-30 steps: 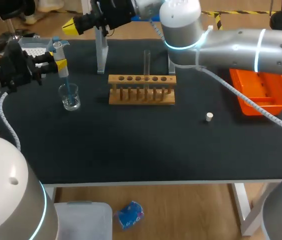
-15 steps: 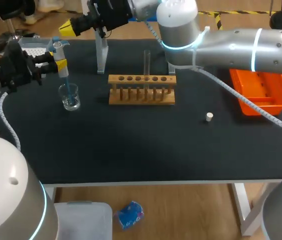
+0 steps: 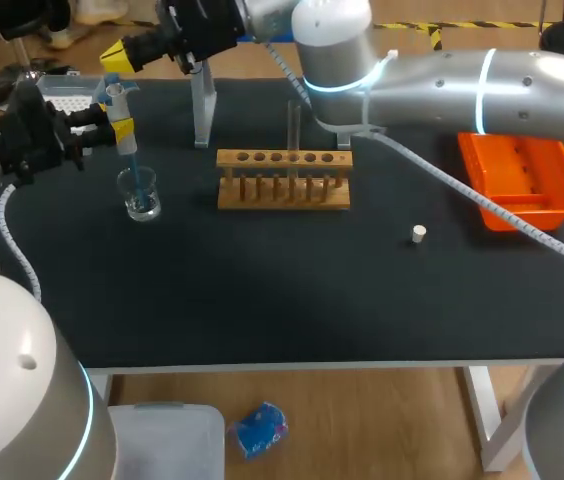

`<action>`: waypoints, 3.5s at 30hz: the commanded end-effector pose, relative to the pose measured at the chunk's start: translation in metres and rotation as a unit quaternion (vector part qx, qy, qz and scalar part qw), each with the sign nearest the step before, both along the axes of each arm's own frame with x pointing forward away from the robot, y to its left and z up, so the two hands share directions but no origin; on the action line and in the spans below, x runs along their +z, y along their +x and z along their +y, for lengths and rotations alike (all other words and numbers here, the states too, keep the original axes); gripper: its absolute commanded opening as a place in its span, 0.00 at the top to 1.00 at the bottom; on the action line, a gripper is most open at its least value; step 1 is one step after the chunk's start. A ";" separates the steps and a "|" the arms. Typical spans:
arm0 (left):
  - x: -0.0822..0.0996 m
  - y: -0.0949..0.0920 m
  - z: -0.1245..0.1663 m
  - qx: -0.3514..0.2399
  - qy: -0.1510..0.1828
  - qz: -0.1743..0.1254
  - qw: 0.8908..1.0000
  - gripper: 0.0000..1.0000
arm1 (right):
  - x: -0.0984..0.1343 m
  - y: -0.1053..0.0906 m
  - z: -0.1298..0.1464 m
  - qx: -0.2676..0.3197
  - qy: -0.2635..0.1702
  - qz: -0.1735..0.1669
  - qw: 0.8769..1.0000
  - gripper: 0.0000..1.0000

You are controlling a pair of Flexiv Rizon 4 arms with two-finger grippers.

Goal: Invert the test tube, pick up the pipette, mount the tip to pipette, aspirate from beaker and dispense into the tube, eject the tip, return the pipette, and cap with the stopper.

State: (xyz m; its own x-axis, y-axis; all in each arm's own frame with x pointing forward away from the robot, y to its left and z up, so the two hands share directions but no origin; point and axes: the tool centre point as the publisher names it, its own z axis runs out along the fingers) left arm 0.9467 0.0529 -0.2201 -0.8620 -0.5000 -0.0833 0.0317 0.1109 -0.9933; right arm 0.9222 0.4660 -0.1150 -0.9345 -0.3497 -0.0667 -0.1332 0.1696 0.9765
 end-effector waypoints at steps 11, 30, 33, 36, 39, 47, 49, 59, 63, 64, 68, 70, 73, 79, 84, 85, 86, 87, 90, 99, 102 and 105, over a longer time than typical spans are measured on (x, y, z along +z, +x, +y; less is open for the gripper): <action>0.000 0.000 0.000 0.000 0.000 -0.001 1.000 1.00 | -0.012 0.009 0.017 0.024 0.008 0.017 1.000 1.00; 0.000 0.000 0.000 0.000 0.000 -0.001 1.000 1.00 | -0.020 0.017 0.016 0.023 0.014 0.030 0.999 1.00; 0.000 0.000 0.000 0.000 0.000 -0.001 1.000 1.00 | -0.022 0.018 0.016 0.022 0.015 0.033 0.999 1.00; 0.000 0.000 0.000 0.000 0.000 -0.001 1.000 1.00 | -0.024 0.019 0.017 0.023 0.017 0.035 0.999 1.00; 0.000 0.000 0.000 0.000 0.000 -0.001 1.000 1.00 | -0.025 0.019 0.018 0.023 0.018 0.036 0.999 1.00; 0.000 0.000 0.000 0.000 0.000 -0.001 1.000 1.00 | -0.025 0.018 0.018 0.024 0.016 0.036 0.999 1.00; 0.000 0.000 0.000 0.000 0.000 -0.001 1.000 1.00 | -0.025 0.017 0.018 0.024 0.014 0.036 0.999 1.00; 0.000 0.000 0.000 0.000 0.000 -0.001 1.000 1.00 | -0.027 0.010 0.014 0.020 0.010 0.037 0.999 1.00; 0.000 0.000 0.000 0.000 0.000 -0.001 1.000 1.00 | -0.029 0.008 0.012 0.018 0.009 0.040 0.999 1.00; 0.000 0.000 0.000 0.000 0.000 -0.001 1.000 1.00 | -0.029 0.007 0.011 0.017 0.009 0.040 0.999 1.00; 0.000 0.000 0.000 0.000 0.000 -0.001 1.000 1.00 | -0.031 0.006 0.009 0.015 0.010 0.042 0.999 1.00; 0.000 0.000 0.000 0.000 0.000 -0.001 1.000 1.00 | -0.033 0.006 0.008 0.015 0.010 0.044 0.999 1.00; 0.000 0.000 0.000 0.000 0.000 -0.001 1.000 1.00 | -0.035 0.006 0.007 0.014 0.010 0.047 0.999 1.00; 0.000 0.000 0.000 0.000 0.000 -0.001 1.000 1.00 | -0.040 0.006 0.006 0.013 0.010 0.052 0.999 1.00; 0.000 0.000 0.000 0.000 0.000 -0.001 1.000 1.00 | -0.041 0.006 0.007 0.014 0.011 0.054 0.998 1.00; 0.000 0.000 0.000 0.000 0.000 -0.001 1.000 1.00 | -0.041 0.006 0.008 0.014 0.011 0.054 0.998 1.00; 0.000 0.000 0.000 0.000 0.000 -0.001 1.000 1.00 | -0.042 0.006 0.008 0.014 0.011 0.055 0.998 1.00; 0.000 0.000 0.000 0.000 0.000 -0.001 1.000 1.00 | -0.042 0.006 0.008 0.014 0.011 0.055 0.998 1.00; 0.000 0.000 0.000 0.000 0.000 -0.001 1.000 1.00 | -0.043 0.006 0.009 0.015 0.010 0.056 0.998 1.00; 0.000 0.000 0.000 0.000 0.000 -0.001 1.000 1.00 | -0.046 0.006 0.012 0.014 0.007 0.059 0.998 1.00; 0.000 0.000 0.000 0.000 0.000 -0.001 1.000 1.00 | -0.047 0.006 0.012 0.014 0.006 0.060 0.998 1.00; 0.000 0.000 0.000 0.000 0.000 -0.001 1.000 1.00 | -0.048 0.005 0.012 0.014 0.006 0.061 0.998 1.00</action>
